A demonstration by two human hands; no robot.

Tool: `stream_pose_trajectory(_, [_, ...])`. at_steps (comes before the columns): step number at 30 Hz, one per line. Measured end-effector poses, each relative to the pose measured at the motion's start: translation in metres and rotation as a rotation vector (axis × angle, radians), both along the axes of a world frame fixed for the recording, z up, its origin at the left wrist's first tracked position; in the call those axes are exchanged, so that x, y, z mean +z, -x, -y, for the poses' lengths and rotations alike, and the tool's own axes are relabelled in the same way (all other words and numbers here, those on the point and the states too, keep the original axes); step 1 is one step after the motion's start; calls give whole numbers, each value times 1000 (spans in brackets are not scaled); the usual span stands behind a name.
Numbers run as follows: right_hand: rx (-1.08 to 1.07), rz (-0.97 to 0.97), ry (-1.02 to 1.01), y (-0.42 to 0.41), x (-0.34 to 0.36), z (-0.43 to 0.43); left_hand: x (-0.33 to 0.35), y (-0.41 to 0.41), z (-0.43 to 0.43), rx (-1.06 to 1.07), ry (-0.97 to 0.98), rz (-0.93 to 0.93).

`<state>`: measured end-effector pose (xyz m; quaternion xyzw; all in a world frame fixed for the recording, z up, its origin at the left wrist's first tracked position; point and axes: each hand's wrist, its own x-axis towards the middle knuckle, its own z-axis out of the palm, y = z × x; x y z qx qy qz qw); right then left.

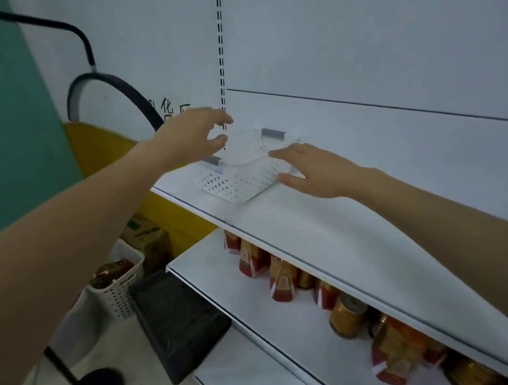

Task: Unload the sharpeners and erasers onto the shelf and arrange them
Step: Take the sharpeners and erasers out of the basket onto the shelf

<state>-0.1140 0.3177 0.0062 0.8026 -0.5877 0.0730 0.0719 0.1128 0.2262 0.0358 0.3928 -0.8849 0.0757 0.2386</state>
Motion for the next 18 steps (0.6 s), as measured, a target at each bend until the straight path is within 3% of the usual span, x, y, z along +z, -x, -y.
stream_pose_trajectory(5, [19, 60, -8, -10, 18, 88, 13, -2, 66, 29, -66, 140])
stream_pose_trajectory(11, [-44, 94, -47, -7, 7, 170, 8, 2, 129, -163, -404, 100])
stream_pose_trajectory(18, [-147, 58, 6, -6, -3, 197, -10, 28, 178, -348, -499, 394])
